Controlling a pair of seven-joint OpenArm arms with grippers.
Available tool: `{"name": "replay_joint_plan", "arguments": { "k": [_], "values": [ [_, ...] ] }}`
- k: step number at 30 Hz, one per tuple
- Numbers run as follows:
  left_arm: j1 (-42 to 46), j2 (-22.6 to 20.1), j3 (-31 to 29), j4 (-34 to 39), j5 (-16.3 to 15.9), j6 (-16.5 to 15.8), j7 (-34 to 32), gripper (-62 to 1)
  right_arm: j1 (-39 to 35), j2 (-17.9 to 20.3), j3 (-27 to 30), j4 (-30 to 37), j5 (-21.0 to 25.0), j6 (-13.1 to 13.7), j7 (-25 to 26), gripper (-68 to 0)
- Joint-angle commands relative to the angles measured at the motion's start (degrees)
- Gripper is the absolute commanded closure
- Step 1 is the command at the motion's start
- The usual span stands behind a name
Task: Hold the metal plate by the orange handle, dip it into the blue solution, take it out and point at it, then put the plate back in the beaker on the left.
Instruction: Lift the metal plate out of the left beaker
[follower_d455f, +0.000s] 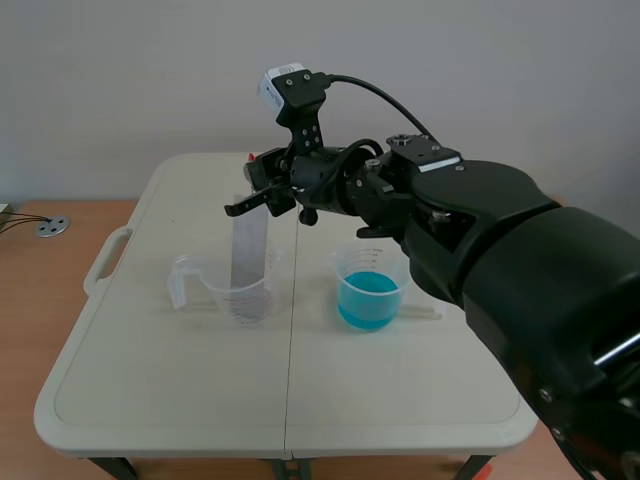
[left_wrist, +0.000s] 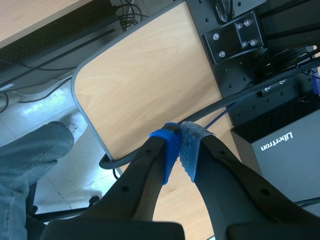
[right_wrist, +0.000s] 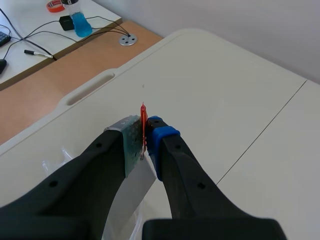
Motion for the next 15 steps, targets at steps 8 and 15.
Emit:
{"name": "replay_joint_plan", "arguments": {
  "k": [8,15],
  "values": [
    [0.31,0.11,0.07,0.96,-0.37,-0.52,-0.28,-1.6,1.44,-0.35,0.04,0.98,0.83,9.01,4.42,-1.3],
    [0.31,0.11,0.07,0.96,-0.37,-0.52,-0.28,-1.6,1.49,-0.13,0.04,2.38,0.87,13.49,5.9,-1.3]
  ]
}}
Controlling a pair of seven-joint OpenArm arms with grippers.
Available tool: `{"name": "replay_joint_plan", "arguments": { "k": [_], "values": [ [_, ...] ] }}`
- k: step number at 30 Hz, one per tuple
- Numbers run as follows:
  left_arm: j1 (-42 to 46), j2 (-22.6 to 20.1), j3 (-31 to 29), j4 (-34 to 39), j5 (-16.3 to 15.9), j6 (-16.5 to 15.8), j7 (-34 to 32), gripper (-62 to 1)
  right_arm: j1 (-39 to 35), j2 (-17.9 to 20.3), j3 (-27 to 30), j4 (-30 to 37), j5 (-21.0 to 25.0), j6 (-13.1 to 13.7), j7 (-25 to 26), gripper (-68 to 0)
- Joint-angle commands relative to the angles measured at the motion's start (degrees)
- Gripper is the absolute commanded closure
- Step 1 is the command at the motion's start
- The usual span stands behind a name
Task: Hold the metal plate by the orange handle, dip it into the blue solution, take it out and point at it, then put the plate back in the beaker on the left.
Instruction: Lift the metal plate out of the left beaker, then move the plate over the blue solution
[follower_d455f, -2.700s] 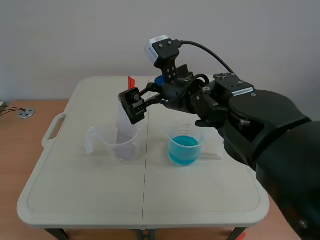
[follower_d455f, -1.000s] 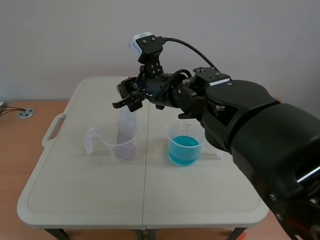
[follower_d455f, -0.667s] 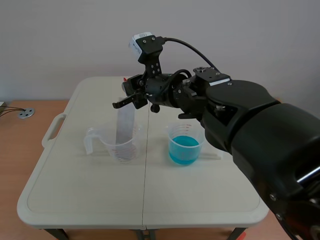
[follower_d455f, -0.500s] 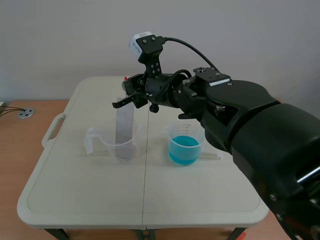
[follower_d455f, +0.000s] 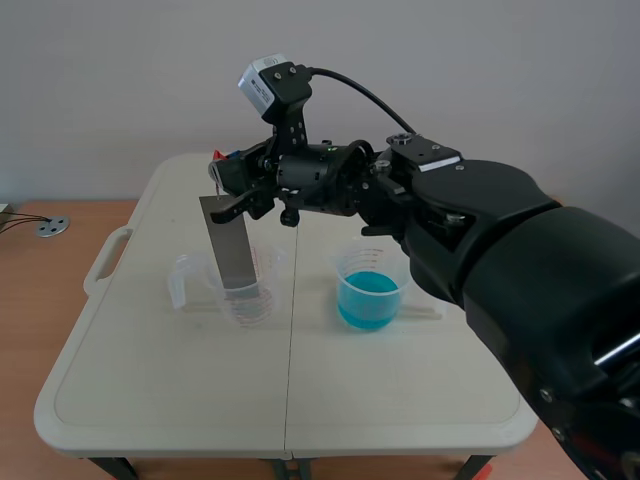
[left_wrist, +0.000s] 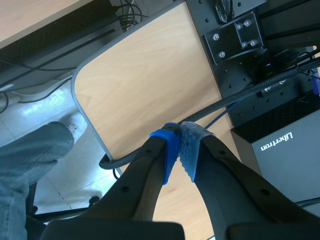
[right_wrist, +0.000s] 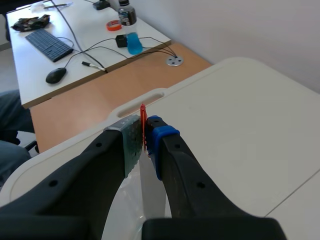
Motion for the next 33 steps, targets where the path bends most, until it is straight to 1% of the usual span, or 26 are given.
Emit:
{"name": "replay_joint_plan", "arguments": {
  "k": [1,4,6,12,17,25,33],
  "values": [
    [0.31,0.11,0.07,0.96,-0.37,-0.52,-0.31,-1.6,1.53,-0.15,0.04,2.1,0.85,1.4,0.85,-1.3],
    [0.31,0.13,0.07,0.96,-0.39,-0.52,-0.33,-1.6,1.51,-0.15,0.04,2.14,0.85,3.52,0.85,-1.3],
    [0.31,0.13,0.07,0.96,-0.39,-0.52,-0.35,-1.6,1.51,-0.02,0.04,2.14,0.85,4.35,0.85,-1.3],
    [0.31,0.13,0.07,0.96,-0.39,-0.55,-0.37,-1.6,1.51,1.07,0.04,2.4,1.33,4.37,1.14,-1.3],
    [0.31,0.13,0.07,0.96,-0.39,-0.55,-0.37,-1.6,1.46,2.1,0.07,4.37,1.29,4.37,1.07,-1.3],
    [0.31,0.13,0.07,0.96,-0.39,-0.55,-0.39,-1.6,-1.01,3.61,0.11,11.61,1.27,4.35,-0.87,-1.3],
    [0.28,0.13,0.07,0.96,-0.42,-0.55,-0.61,-1.6,-4.63,5.55,0.76,20.52,1.29,4.28,-3.34,-1.3]
  ]
}}
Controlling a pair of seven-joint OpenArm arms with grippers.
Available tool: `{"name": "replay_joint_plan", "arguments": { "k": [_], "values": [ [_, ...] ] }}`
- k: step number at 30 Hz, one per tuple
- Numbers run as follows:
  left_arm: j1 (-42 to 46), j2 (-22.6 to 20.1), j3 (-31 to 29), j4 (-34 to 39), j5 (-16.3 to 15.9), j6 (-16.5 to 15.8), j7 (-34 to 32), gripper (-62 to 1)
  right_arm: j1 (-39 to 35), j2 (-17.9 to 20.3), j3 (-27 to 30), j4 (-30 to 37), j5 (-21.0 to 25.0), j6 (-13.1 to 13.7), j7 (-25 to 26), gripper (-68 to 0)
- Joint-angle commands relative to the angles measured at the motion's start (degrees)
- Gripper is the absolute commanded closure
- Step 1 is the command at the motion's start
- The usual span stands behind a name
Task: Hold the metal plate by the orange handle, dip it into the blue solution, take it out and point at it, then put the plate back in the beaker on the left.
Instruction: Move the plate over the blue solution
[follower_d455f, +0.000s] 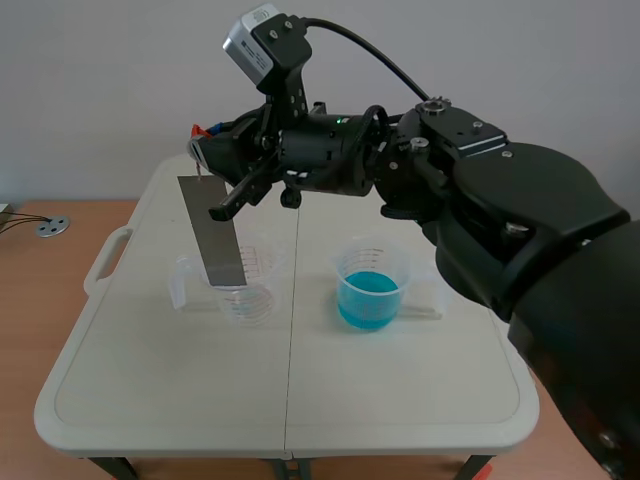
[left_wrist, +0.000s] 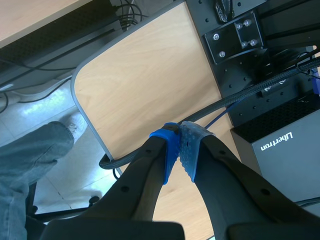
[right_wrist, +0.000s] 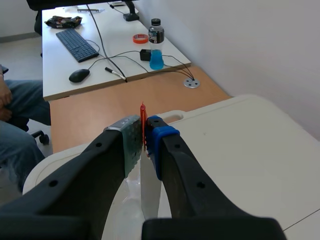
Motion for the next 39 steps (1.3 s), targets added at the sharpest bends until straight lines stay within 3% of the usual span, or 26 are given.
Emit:
{"name": "replay_joint_plan", "arguments": {
  "k": [1,17,26,30,39],
  "values": [
    [0.28,0.13,0.07,0.96,-0.42,-0.55,-0.5,-1.6,0.79,0.61,1.16,2.51,1.07,-0.2,0.52,-1.3],
    [0.13,-0.35,-0.61,1.7,-0.37,-0.42,-8.37,-1.6,-3.48,1.44,8.15,18.69,1.07,-0.42,-8.04,-1.3],
    [0.07,-0.35,-7.52,8.31,-0.37,1.25,-17.35,-1.7,-5.84,1.6,13.25,26.08,1.07,-0.42,-12.55,-1.3],
    [-3.02,-0.35,-10.49,10.73,-0.37,1.2,-20.41,-1.6,-6.4,3.41,15.02,28.02,2.36,-0.39,-13.7,-1.3],
    [-16.15,-0.17,-10.82,11.06,-0.35,0.9,-19.65,-1.6,-8.87,9.62,19.5,31.21,9.18,-0.24,-14.19,-1.3]
  ]
}}
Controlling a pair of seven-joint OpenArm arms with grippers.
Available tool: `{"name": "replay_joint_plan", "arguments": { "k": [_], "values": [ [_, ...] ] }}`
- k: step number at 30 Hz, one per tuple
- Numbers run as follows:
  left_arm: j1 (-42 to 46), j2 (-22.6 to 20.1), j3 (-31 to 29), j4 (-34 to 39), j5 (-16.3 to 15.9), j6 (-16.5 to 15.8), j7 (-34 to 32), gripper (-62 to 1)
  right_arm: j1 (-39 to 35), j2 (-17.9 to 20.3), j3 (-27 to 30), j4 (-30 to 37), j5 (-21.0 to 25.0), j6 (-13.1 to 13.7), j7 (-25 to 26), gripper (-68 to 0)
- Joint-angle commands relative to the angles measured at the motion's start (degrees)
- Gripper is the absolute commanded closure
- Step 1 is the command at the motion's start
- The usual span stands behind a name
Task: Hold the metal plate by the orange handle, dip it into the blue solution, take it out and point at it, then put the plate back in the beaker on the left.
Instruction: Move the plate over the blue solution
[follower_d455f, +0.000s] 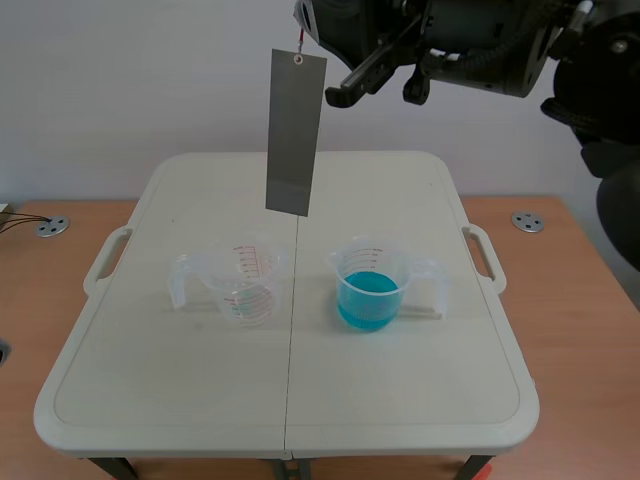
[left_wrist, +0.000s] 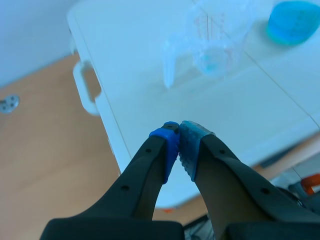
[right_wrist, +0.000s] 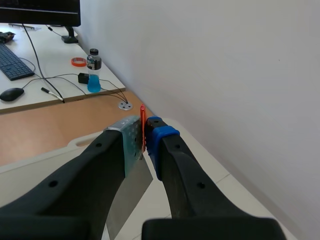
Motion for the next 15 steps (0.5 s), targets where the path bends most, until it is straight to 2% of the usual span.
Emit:
{"name": "replay_joint_plan", "arguments": {
  "k": [1,6,10,15],
  "values": [
    [-2.08,0.15,0.33,0.42,-0.35,-0.31,0.31,-1.6,-0.17,1.09,0.92,1.64,1.53,-0.2,0.81,-1.3],
    [-8.17,0.15,0.83,0.42,-0.22,-0.5,3.87,-1.6,-3.1,4.09,3.28,3.93,3.34,-0.2,0.85,-1.3],
    [-10.97,0.15,1.7,0.42,-0.2,-0.72,4.33,-1.6,-5.35,6.03,5.33,5.07,5.62,-0.15,0.85,-1.3],
    [-14.53,0.13,4.96,0.42,-0.11,-0.76,6.27,-1.7,-7.58,8.0,7.91,5.35,8.13,1.31,0.85,-1.3]
  ]
}}
